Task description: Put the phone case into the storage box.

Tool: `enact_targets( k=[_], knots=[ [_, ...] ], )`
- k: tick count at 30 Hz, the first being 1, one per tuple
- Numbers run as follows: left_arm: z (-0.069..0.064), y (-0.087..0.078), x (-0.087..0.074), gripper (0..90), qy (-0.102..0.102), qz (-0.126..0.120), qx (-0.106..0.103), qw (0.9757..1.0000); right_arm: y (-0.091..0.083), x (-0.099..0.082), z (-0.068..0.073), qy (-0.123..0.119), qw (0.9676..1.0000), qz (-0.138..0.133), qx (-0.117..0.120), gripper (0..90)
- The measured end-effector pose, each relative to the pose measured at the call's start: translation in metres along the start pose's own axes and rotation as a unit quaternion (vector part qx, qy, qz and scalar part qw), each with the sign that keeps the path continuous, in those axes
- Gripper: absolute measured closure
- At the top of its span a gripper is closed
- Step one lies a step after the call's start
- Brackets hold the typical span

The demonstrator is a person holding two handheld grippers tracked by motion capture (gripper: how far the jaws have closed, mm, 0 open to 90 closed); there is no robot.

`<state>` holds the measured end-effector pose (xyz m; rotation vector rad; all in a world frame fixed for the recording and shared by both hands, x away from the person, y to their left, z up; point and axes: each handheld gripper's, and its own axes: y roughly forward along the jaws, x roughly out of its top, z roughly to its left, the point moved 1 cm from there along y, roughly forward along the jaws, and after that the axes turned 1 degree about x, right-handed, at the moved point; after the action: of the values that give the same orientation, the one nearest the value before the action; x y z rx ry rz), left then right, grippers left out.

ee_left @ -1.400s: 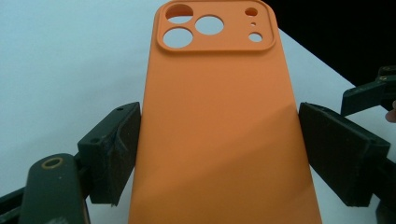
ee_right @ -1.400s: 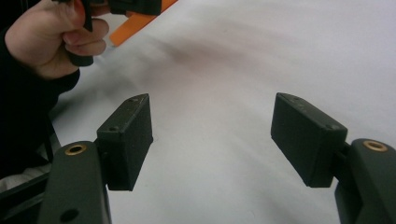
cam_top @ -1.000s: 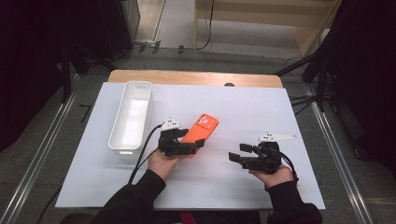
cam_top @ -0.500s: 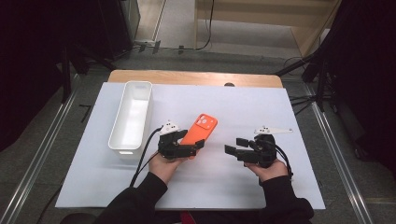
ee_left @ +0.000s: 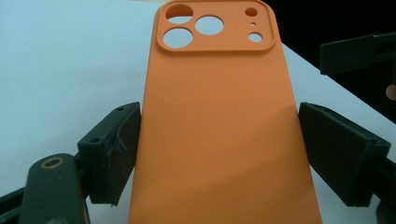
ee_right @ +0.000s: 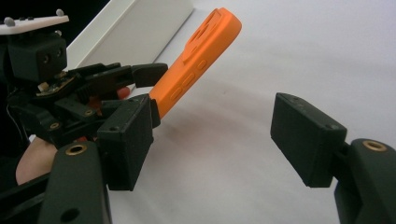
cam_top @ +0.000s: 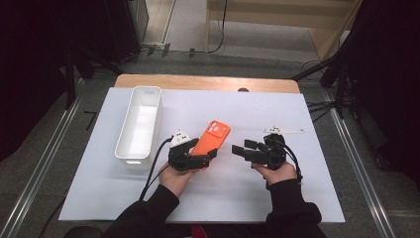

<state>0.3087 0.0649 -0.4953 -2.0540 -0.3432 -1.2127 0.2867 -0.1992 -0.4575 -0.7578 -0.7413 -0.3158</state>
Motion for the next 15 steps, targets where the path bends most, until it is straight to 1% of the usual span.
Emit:
enact_targets(
  k=[2,4,8,9,12,13,15],
  knots=[
    [-0.0009,0.0001,-0.0008,16.5,0.001,0.0,0.002,1.0,0.0007,0.0008,0.0,0.001,1.0,0.0,-0.002,28.3],
    [-0.0023,-0.0008,-0.0024,16.5,0.004,-0.002,0.004,1.0,0.0024,0.0028,0.0006,-0.005,0.9999,0.002,-0.012,28.5],
    [-0.0035,-0.0004,-0.0045,16.5,0.004,-0.002,0.004,1.0,0.0028,0.0045,-0.0003,0.001,0.9999,0.001,-0.011,29.0],
    [-0.004,0.0002,-0.005,16.5,0.007,0.0,0.005,1.0,0.0036,0.0058,-0.001,0.005,0.9999,0.002,-0.01,29.2],
    [-0.0054,0.0009,-0.0055,16.5,0.007,0.0,0.004,1.0,0.0048,0.0072,-0.0015,0.01,0.9999,0.001,-0.007,29.4],
    [-0.0059,0.0013,-0.0056,16.5,0.012,0.001,0.004,0.9999,0.0063,0.0088,-0.0022,0.015,0.9999,0.0,-0.005,29.5],
    [-0.0064,0.0018,-0.0056,16.5,0.011,0.002,0.002,0.9999,0.0069,0.0094,-0.0023,0.016,0.9999,-0.001,-0.005,29.6]
  ],
)
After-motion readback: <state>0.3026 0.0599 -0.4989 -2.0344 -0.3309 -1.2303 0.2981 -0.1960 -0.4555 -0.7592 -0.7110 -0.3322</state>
